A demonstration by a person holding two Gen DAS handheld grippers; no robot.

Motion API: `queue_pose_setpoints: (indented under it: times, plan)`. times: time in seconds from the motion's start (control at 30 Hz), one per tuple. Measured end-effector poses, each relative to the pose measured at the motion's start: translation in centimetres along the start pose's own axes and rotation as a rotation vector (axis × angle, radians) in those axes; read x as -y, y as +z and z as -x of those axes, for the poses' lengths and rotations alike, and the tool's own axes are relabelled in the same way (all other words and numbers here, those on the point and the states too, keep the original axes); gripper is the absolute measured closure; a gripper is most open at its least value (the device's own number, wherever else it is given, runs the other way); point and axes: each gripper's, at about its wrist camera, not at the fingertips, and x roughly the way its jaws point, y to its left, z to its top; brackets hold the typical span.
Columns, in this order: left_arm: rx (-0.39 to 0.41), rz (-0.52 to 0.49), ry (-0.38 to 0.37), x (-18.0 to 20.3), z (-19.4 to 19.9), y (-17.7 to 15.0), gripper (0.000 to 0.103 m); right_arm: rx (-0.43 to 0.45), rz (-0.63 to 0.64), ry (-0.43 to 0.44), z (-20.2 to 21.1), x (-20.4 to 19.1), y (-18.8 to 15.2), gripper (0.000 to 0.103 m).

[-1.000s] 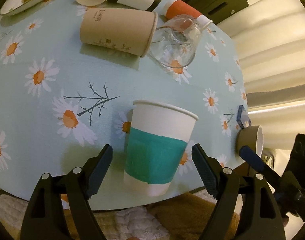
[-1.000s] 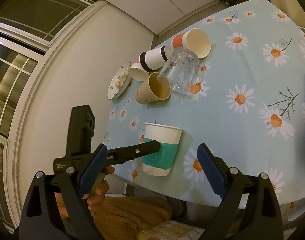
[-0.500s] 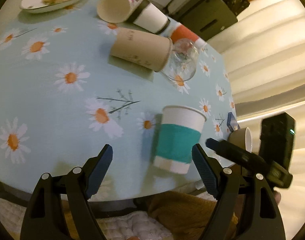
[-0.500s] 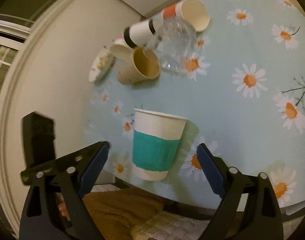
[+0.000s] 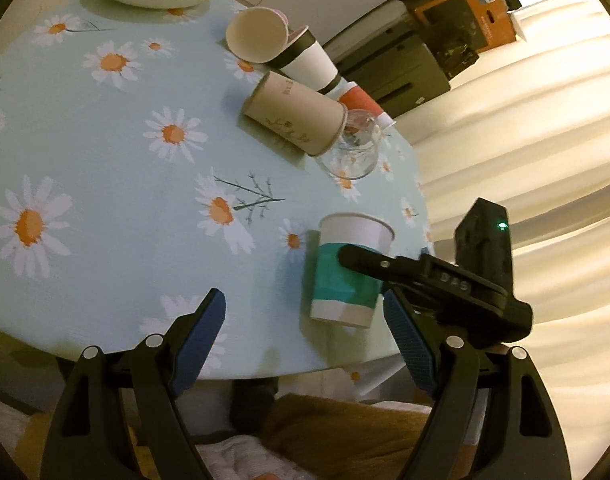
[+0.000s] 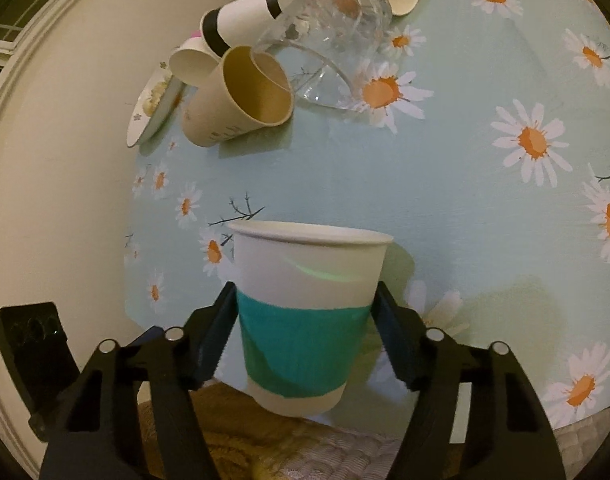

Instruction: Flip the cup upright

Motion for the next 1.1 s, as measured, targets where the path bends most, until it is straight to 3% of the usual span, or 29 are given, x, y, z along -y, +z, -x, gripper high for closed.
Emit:
queue_pose_setpoints:
  times: [0.3,0.63,0.83,0.9,1.1]
  plan:
    - [0.014,-0.007,-0.021,0.0,-0.3,0.0,0.024,0.029,0.011,-0.003,1.3,-0.1,-0.5,0.038]
    - [0.092,-0.033,0.014,-0.3,0.4,0.9,0.024,0.227,0.154,-0.039,5.9,-2.8,-3.1,0.038]
    - [0.134,-0.059,0.045,-1.3,1.1,1.1,0.024,0.465,0.217,-0.056,7.1,-4.5,-5.7,0.038]
    - [0.145,-0.059,0.029,-1.6,1.4,1.2,0.024,0.557,0.233,-0.084,6.5,-4.8,-6.8,0.038]
    - [0.193,-0.094,0.075,-1.8,2.7,1.1,0.024,0.742,0.307,-0.176,4.3,-5.1,-8.4,0.038]
